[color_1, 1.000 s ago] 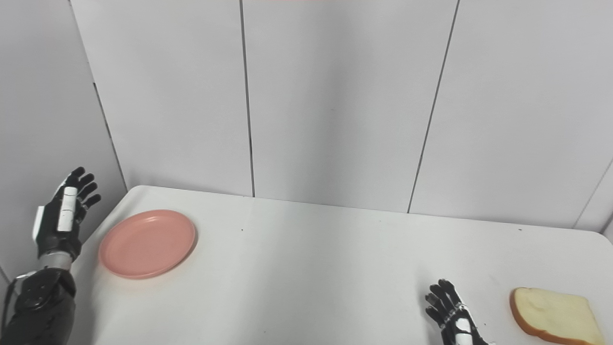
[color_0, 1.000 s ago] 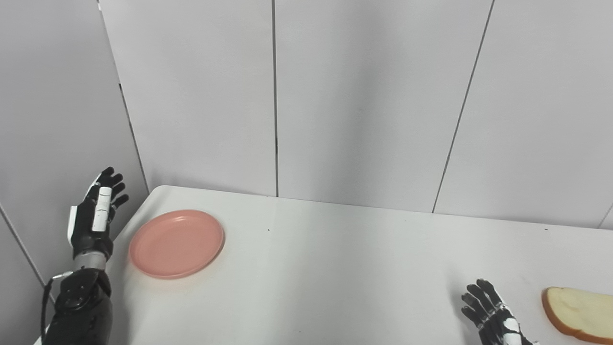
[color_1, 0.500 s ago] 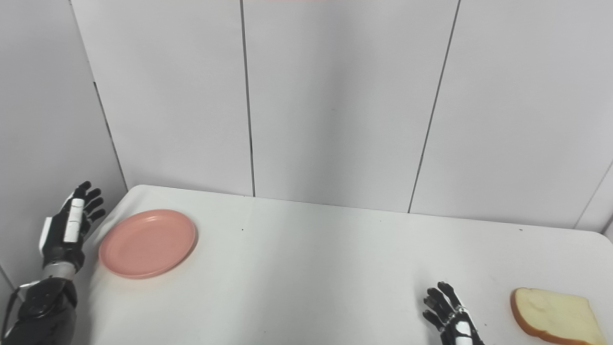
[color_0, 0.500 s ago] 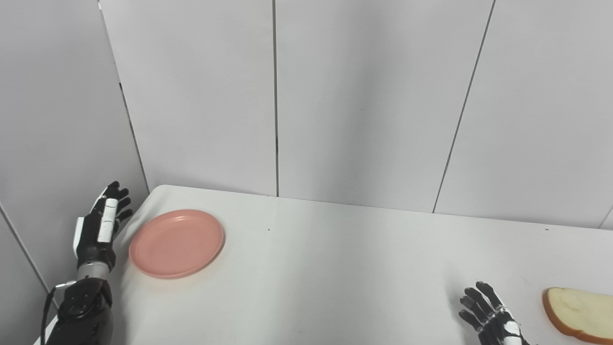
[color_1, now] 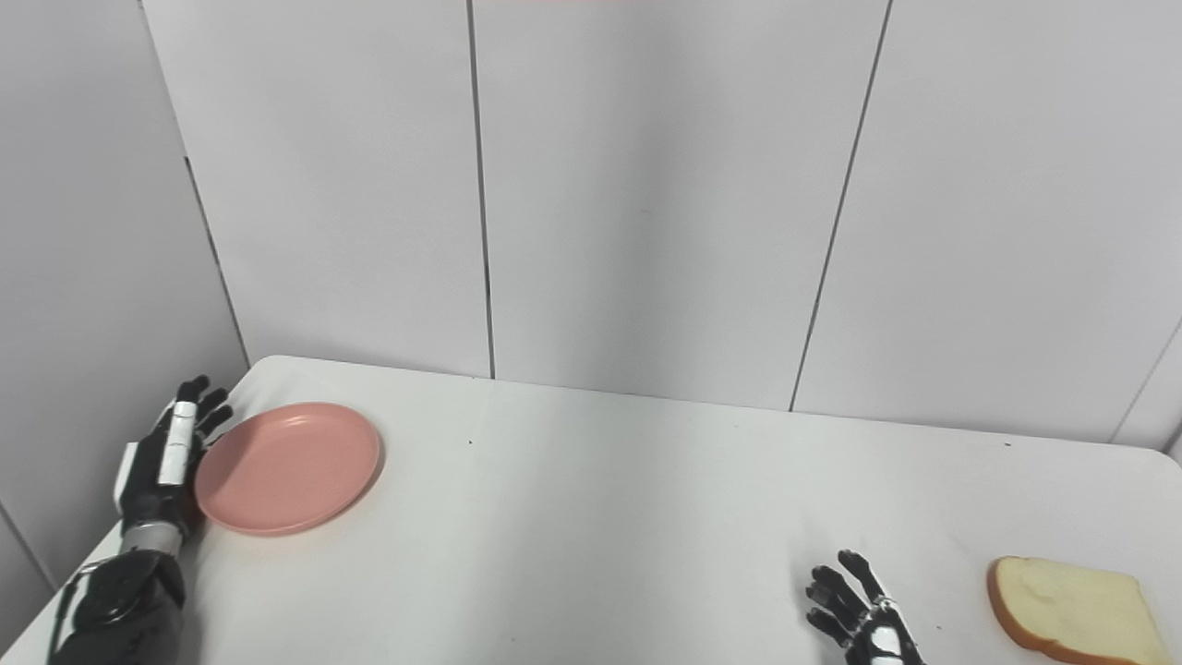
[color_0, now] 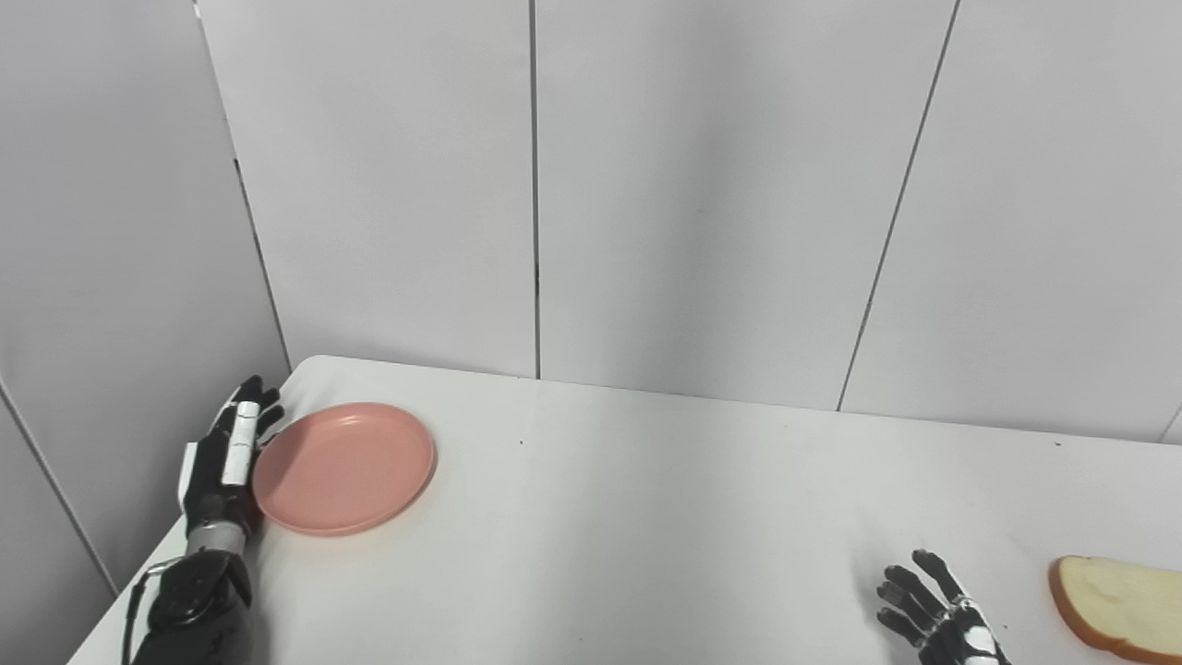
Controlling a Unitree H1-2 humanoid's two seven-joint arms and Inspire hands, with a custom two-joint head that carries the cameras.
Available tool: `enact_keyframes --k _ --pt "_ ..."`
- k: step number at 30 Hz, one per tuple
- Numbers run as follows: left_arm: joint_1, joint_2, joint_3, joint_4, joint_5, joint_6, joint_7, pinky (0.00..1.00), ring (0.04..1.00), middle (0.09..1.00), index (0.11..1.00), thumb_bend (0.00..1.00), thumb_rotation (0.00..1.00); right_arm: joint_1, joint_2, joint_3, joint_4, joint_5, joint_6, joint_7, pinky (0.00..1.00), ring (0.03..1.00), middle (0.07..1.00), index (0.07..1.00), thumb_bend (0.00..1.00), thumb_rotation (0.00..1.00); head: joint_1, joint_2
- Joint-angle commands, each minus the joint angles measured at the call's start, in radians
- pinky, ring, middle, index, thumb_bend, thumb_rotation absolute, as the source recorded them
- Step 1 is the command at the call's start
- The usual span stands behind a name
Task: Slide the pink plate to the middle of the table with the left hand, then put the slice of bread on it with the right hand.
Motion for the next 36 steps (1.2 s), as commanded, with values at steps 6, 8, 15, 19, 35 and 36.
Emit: enact_keyframes --k 6,8,15,19,35,36 --pt "-0.041 -0.030 -0.014 -0.006 -0.020 0.040 -0.046 0.79 0.886 0.873 0.857 0.92 0.79 0.099 0.028 0.015 0.076 -0.003 -0.018 0.000 0.77 0.783 0.773 0.848 0.69 1.00 -0.007 0.005" --pt "-0.035 -0.042 -0.019 -0.018 -0.020 0.038 -0.057 0.77 0.879 0.866 0.857 0.92 0.79 0.099 0.027 0.015 0.076 -0.003 -0.020 0.001 0.77 0.781 0.772 0.848 0.69 1.00 -0.008 0.006" --pt "-0.022 -0.091 -0.032 -0.078 -0.021 0.052 -0.079 0.78 0.872 0.852 0.863 0.92 0.78 0.099 0.027 0.014 0.075 -0.007 -0.019 0.002 0.76 0.778 0.763 0.846 0.68 1.00 -0.011 0.009" --pt "-0.015 -0.123 -0.066 -0.114 0.001 0.060 -0.087 0.77 0.864 0.852 0.867 0.90 0.79 0.098 0.028 0.015 0.077 -0.006 -0.022 0.003 0.76 0.779 0.762 0.848 0.65 1.00 -0.014 0.009" --pt "0.029 -0.241 -0.162 -0.219 0.024 0.106 -0.109 0.75 0.862 0.847 0.872 0.93 0.80 0.098 0.047 0.027 0.063 -0.028 -0.020 -0.009 0.73 0.747 0.728 0.833 0.69 0.99 -0.073 0.033" --pt "0.036 -0.254 -0.165 -0.227 0.023 0.111 -0.111 0.75 0.862 0.844 0.869 0.93 0.79 0.098 0.048 0.028 0.062 -0.029 -0.020 -0.010 0.72 0.745 0.725 0.832 0.69 0.98 -0.073 0.034"
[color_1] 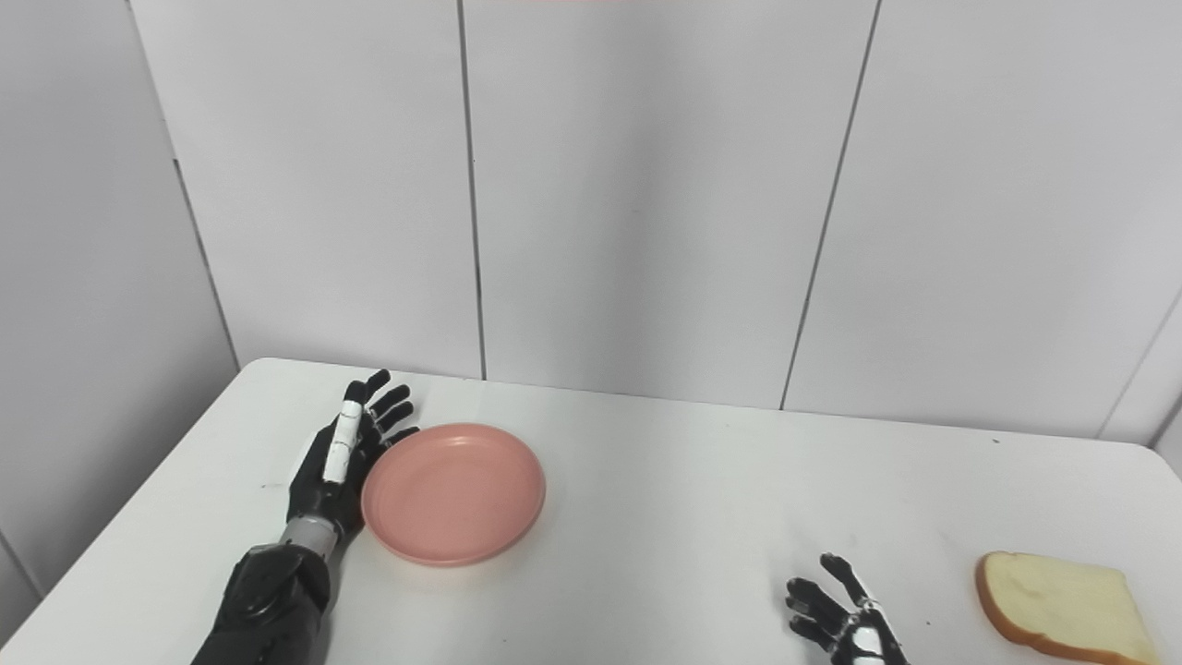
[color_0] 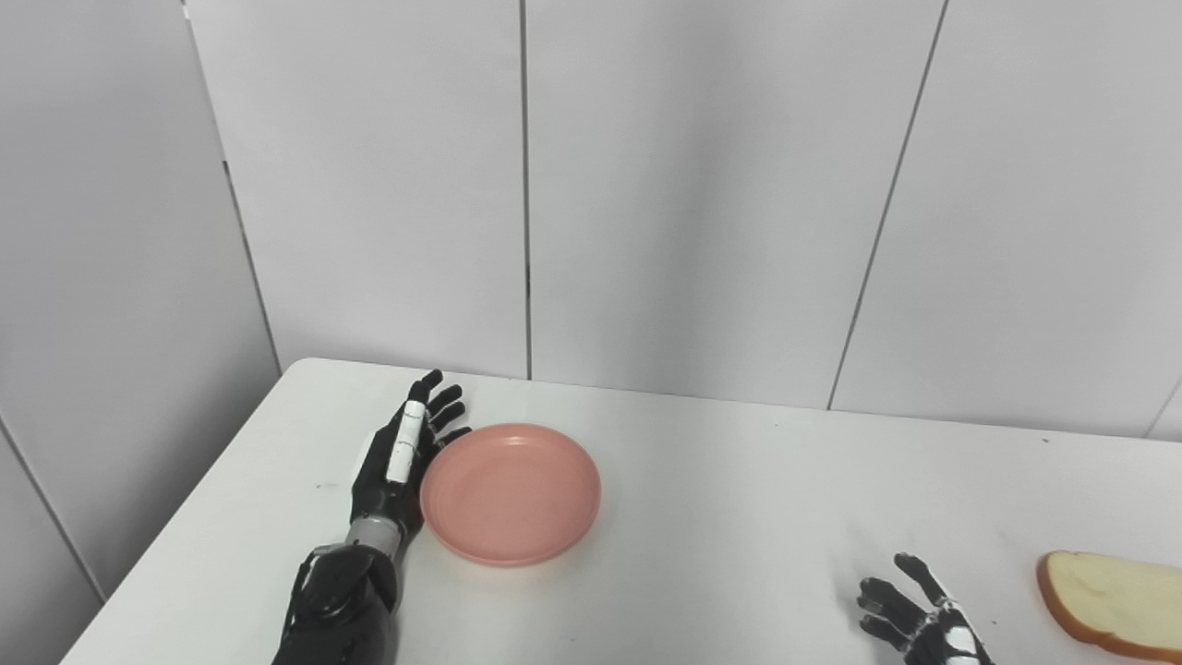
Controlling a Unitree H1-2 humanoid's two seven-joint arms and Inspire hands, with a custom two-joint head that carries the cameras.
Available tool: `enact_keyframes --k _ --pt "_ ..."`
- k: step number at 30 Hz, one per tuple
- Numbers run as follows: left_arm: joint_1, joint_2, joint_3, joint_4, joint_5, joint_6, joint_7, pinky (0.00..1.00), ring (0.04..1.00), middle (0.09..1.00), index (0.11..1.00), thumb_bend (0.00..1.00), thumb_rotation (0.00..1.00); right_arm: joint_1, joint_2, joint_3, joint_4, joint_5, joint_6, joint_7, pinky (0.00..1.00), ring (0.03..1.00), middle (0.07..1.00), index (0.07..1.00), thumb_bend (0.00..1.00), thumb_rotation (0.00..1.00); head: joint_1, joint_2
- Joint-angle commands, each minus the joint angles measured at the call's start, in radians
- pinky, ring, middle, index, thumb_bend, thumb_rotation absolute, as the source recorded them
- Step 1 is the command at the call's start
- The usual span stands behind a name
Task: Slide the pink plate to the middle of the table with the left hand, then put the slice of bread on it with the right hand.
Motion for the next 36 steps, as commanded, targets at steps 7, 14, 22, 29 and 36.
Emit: enact_keyframes --k 7,14,22,29,36 --pt "0.033 -0.086 -0.037 -0.059 0.007 0.046 -0.028 0.76 0.864 0.843 0.864 0.94 0.77 0.089 0.043 0.026 0.064 -0.010 -0.011 -0.015 0.71 0.732 0.709 0.821 0.70 0.96 -0.039 0.020" --pt "0.092 -0.123 -0.073 -0.139 0.013 0.109 -0.041 0.80 0.886 0.853 0.876 0.94 0.77 0.092 0.052 0.040 0.046 -0.017 -0.003 -0.018 0.69 0.724 0.704 0.810 0.73 0.93 -0.100 0.047" --pt "0.147 -0.136 -0.096 -0.268 0.015 0.205 -0.051 0.81 0.891 0.845 0.872 0.91 0.77 0.102 0.085 0.077 0.017 -0.065 0.013 -0.047 0.69 0.723 0.708 0.806 0.74 0.91 -0.225 0.077" --pt "0.199 -0.139 -0.136 -0.378 0.053 0.264 -0.029 0.79 0.869 0.849 0.875 0.92 0.80 0.100 0.112 0.125 0.001 -0.117 0.030 -0.086 0.72 0.742 0.721 0.822 0.73 0.96 -0.284 0.087" --pt "0.242 -0.154 -0.131 -0.467 0.036 0.316 -0.017 0.79 0.873 0.844 0.866 0.93 0.77 0.100 0.134 0.157 -0.015 -0.152 0.039 -0.119 0.73 0.752 0.743 0.832 0.68 0.98 -0.336 0.097"
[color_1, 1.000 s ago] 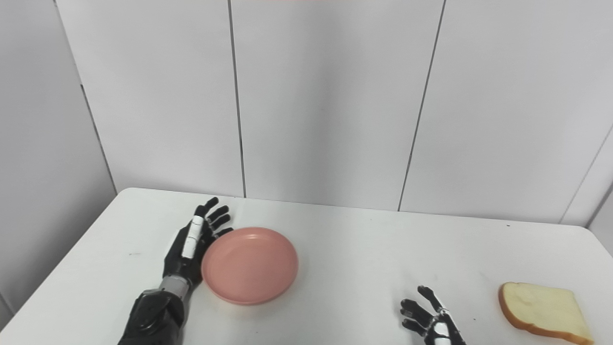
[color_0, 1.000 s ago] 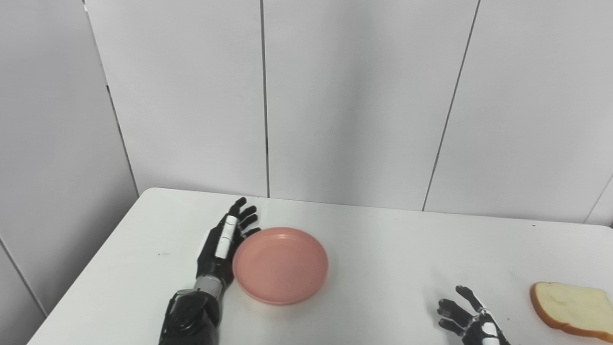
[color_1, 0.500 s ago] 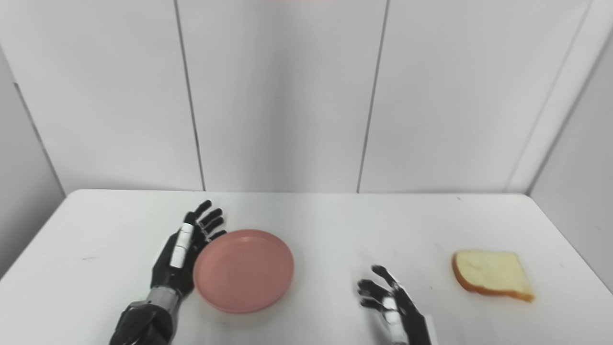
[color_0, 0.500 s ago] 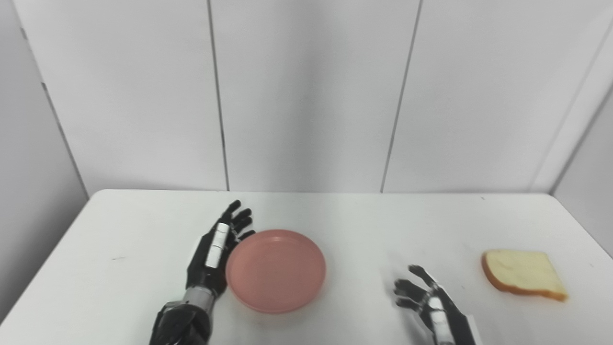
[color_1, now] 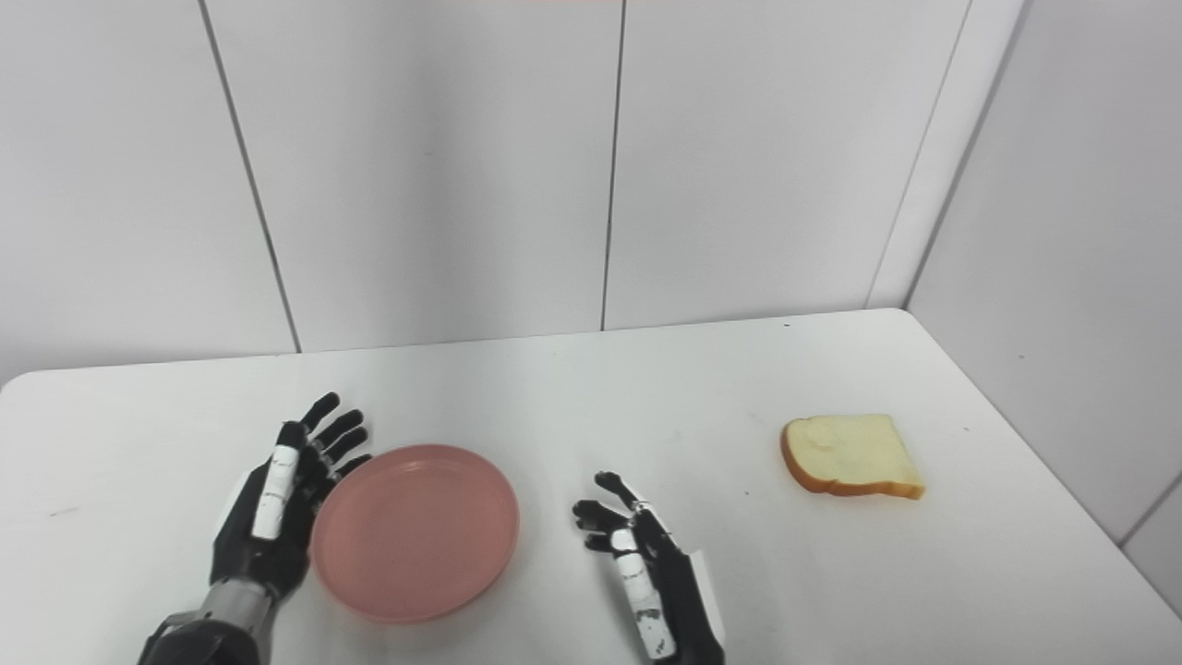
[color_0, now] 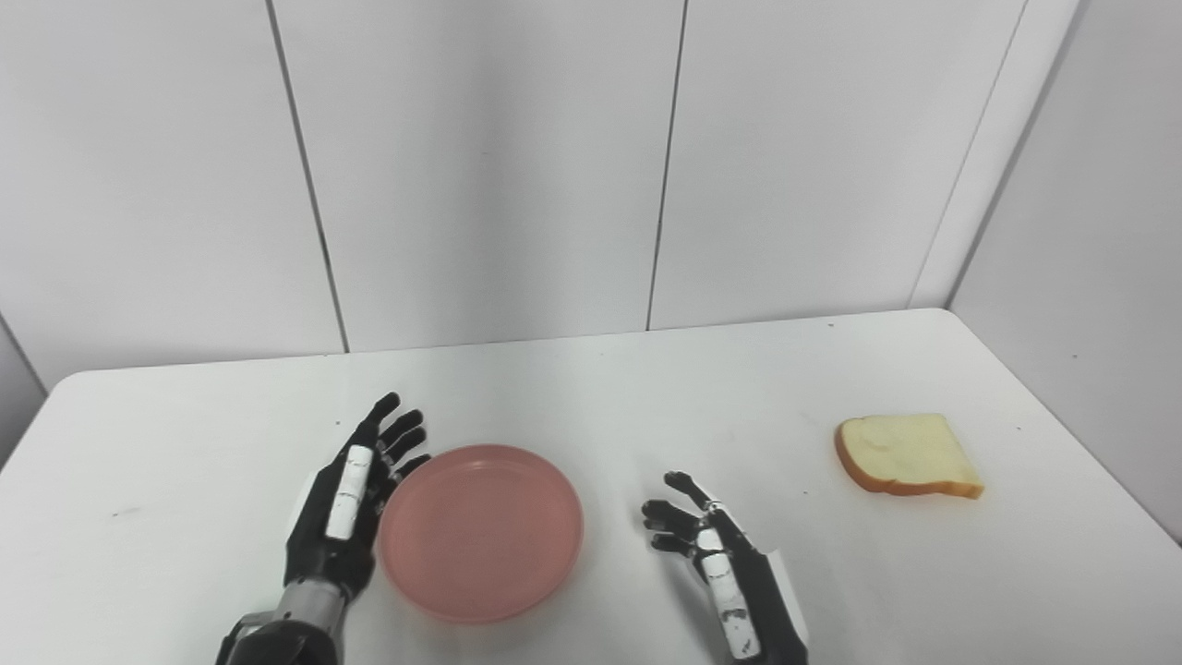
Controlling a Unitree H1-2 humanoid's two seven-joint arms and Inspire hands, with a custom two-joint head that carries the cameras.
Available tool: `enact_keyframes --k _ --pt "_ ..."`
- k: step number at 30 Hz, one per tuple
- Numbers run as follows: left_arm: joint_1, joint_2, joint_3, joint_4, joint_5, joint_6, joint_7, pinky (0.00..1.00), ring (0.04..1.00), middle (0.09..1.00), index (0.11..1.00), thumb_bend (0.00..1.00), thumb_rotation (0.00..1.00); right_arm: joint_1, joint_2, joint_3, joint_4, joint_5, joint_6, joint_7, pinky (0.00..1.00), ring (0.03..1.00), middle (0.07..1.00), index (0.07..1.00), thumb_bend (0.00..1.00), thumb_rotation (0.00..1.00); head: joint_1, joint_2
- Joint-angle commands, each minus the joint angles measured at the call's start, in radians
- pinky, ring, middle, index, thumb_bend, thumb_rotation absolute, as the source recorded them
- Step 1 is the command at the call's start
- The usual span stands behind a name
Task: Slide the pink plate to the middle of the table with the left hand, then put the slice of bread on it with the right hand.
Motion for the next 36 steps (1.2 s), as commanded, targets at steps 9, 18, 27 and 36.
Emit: enact_keyframes --k 9,18,27,36 --pt "0.036 -0.029 0.021 -0.092 -0.024 0.094 0.023 0.76 0.868 0.844 0.866 0.93 0.78 0.073 0.085 0.054 0.006 -0.037 0.022 -0.049 0.70 0.742 0.758 0.834 0.64 0.99 -0.058 -0.004" --pt "0.035 -0.028 0.029 -0.115 -0.032 0.102 0.032 0.77 0.871 0.851 0.874 0.92 0.78 0.075 0.070 0.067 -0.009 0.005 -0.005 -0.028 0.74 0.775 0.791 0.864 0.68 0.90 -0.067 0.001" --pt "0.060 -0.035 0.051 -0.106 -0.050 0.107 0.033 0.76 0.861 0.833 0.861 0.90 0.79 0.042 0.077 -0.012 -0.103 0.024 0.083 -0.082 0.75 0.800 0.823 0.877 0.66 0.79 -0.069 0.008" --pt "0.059 -0.042 0.056 -0.099 -0.046 0.102 0.033 0.75 0.855 0.823 0.850 0.90 0.79 -0.091 -0.032 -0.150 -0.255 0.024 0.238 -0.096 0.75 0.810 0.829 0.913 0.71 0.77 -0.088 0.007"
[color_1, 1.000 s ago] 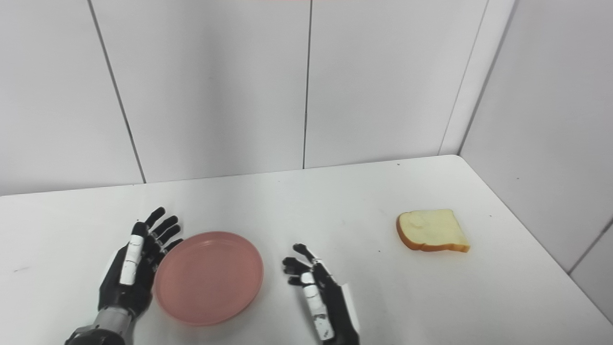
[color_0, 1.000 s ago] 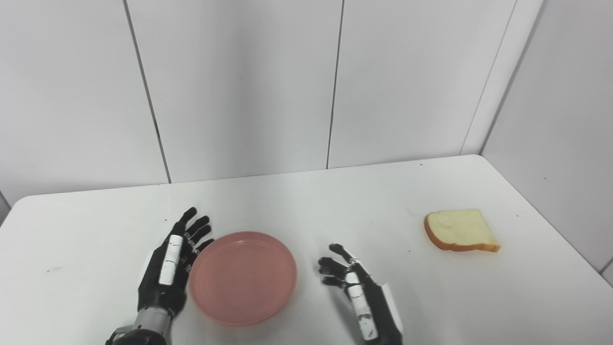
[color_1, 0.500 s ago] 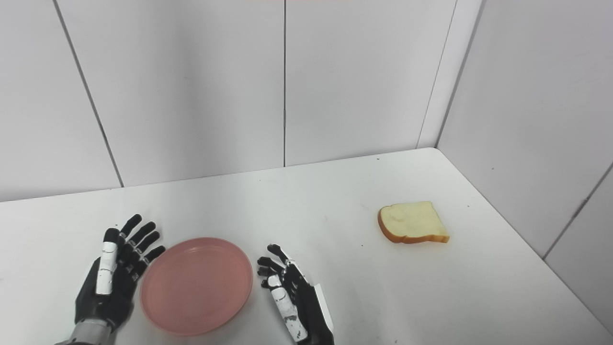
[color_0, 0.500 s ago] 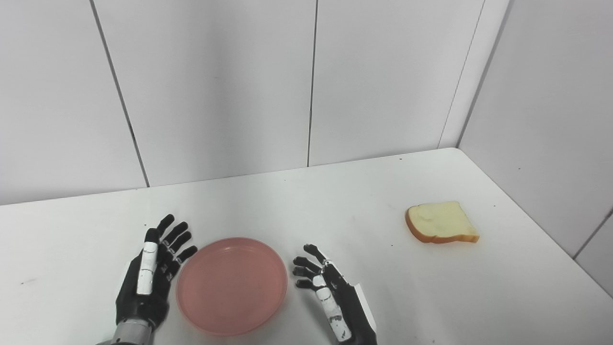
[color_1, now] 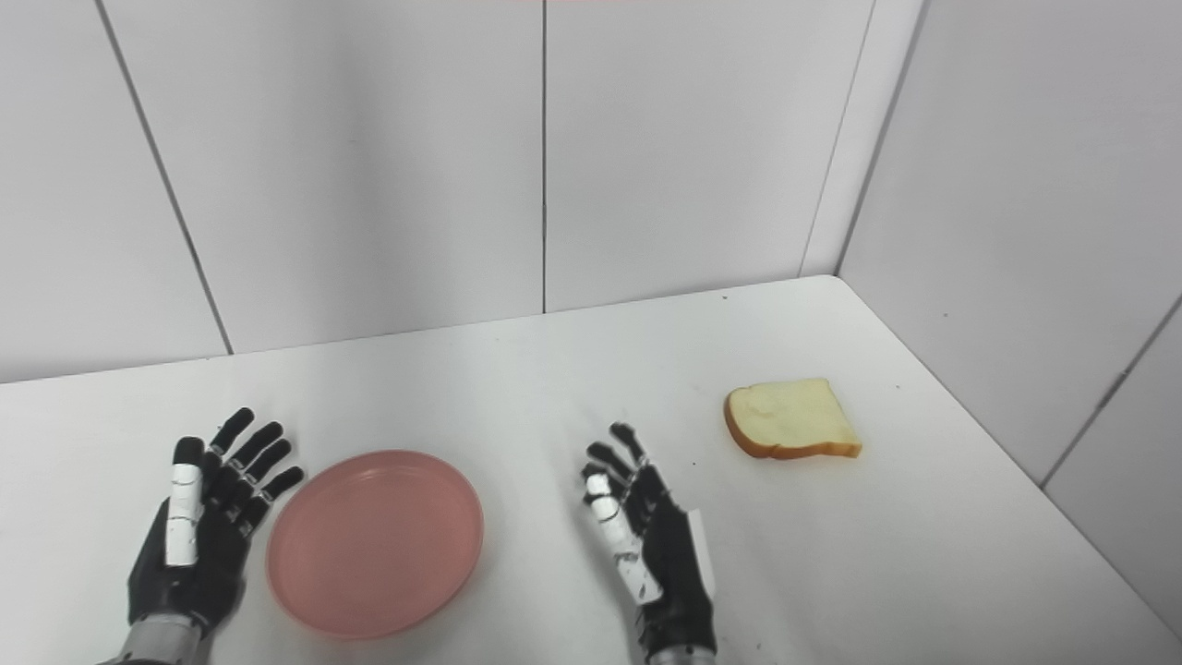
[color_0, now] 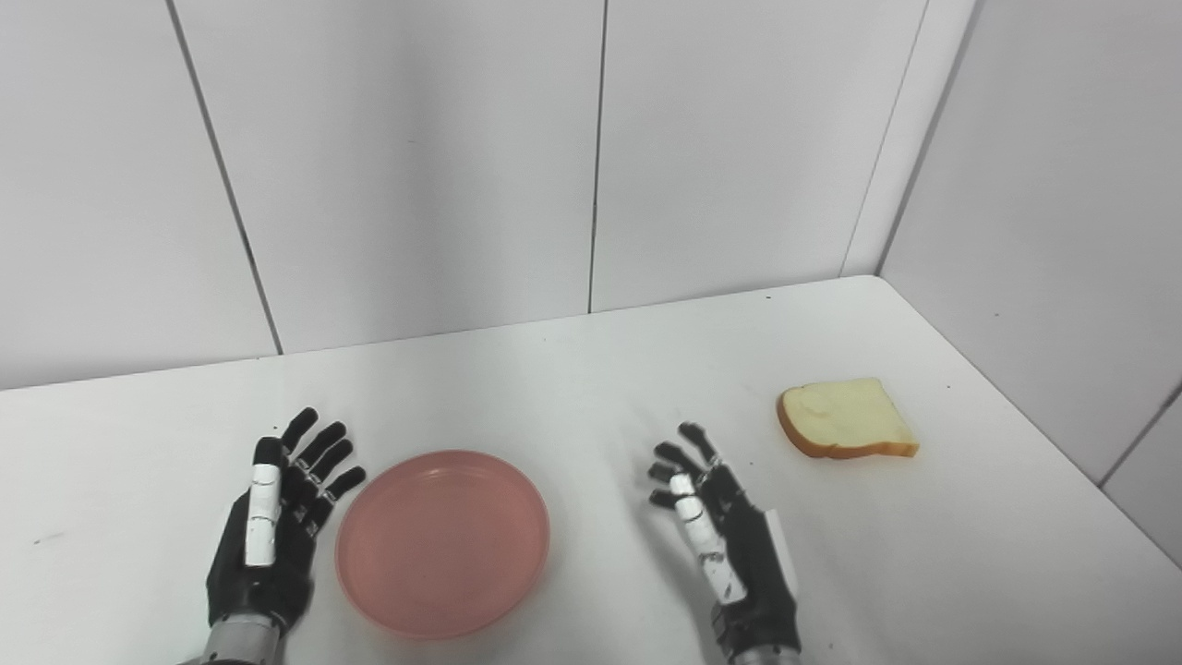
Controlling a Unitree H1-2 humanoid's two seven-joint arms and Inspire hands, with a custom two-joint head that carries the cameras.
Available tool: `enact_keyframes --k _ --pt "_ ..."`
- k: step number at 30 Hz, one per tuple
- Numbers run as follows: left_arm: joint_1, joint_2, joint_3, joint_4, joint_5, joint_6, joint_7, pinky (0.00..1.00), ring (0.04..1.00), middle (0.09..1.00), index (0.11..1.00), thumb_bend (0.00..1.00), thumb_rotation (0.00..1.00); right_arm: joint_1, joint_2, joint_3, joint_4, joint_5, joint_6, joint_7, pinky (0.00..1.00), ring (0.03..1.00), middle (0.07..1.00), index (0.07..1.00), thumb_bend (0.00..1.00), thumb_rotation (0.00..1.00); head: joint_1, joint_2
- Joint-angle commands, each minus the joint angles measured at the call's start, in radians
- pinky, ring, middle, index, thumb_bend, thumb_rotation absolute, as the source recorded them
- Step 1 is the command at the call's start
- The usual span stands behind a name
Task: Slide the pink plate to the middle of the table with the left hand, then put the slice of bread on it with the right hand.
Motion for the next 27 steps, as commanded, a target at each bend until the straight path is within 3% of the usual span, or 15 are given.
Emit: enact_keyframes --k 1,4,7,11,13,18,21,24,27 --pt "0.013 -0.010 -0.006 0.010 0.004 -0.003 0.010 0.74 0.856 0.824 0.853 0.89 0.78 -0.064 -0.066 -0.045 -0.079 -0.024 0.055 0.011 0.75 0.815 0.835 0.924 0.75 0.78 -0.010 -0.001" --pt "0.012 -0.009 -0.022 0.028 0.025 -0.037 0.004 0.74 0.860 0.831 0.865 0.88 0.79 -0.113 -0.134 -0.097 -0.130 -0.003 0.135 0.030 0.77 0.840 0.864 0.935 0.81 0.79 -0.015 -0.006" --pt "0.014 -0.013 -0.045 0.046 0.044 -0.059 -0.003 0.75 0.865 0.845 0.876 0.87 0.80 -0.193 -0.209 -0.163 -0.205 0.032 0.260 0.036 0.78 0.837 0.872 0.931 0.83 0.76 -0.019 -0.010" --pt "0.013 -0.032 -0.059 0.064 0.041 -0.059 0.001 0.74 0.861 0.839 0.860 0.90 0.79 -0.259 -0.304 -0.211 -0.236 0.028 0.345 0.058 0.81 0.871 0.894 0.937 0.84 0.76 -0.038 -0.018" --pt "0.011 -0.047 -0.058 0.073 0.029 -0.057 -0.001 0.77 0.865 0.839 0.850 0.90 0.76 -0.293 -0.362 -0.230 -0.241 0.021 0.389 0.073 0.83 0.886 0.901 0.932 0.89 0.74 -0.040 -0.022" --pt "0.013 -0.062 -0.072 0.085 0.046 -0.068 -0.008 0.76 0.864 0.835 0.850 0.88 0.77 -0.355 -0.544 -0.258 -0.191 0.034 0.408 0.161 0.79 0.871 0.876 0.922 0.91 0.60 -0.029 -0.027" --pt "0.018 -0.064 -0.079 0.083 0.053 -0.072 -0.007 0.75 0.875 0.846 0.871 0.87 0.80 -0.369 -0.703 -0.236 -0.134 -0.011 0.408 0.262 0.83 0.915 0.923 0.950 0.96 0.60 -0.024 -0.024" --pt "0.020 -0.069 -0.071 0.079 0.037 -0.059 -0.002 0.76 0.874 0.840 0.863 0.88 0.78 -0.384 -0.802 -0.216 -0.089 -0.035 0.407 0.331 0.82 0.925 0.960 0.981 1.00 0.53 -0.022 -0.023" --pt "0.018 -0.068 -0.069 0.086 0.037 -0.063 -0.003 0.76 0.872 0.836 0.865 0.86 0.78 -0.402 -0.927 -0.160 -0.030 -0.099 0.402 0.406 0.85 0.973 0.994 0.998 1.00 0.48 -0.022 -0.023"
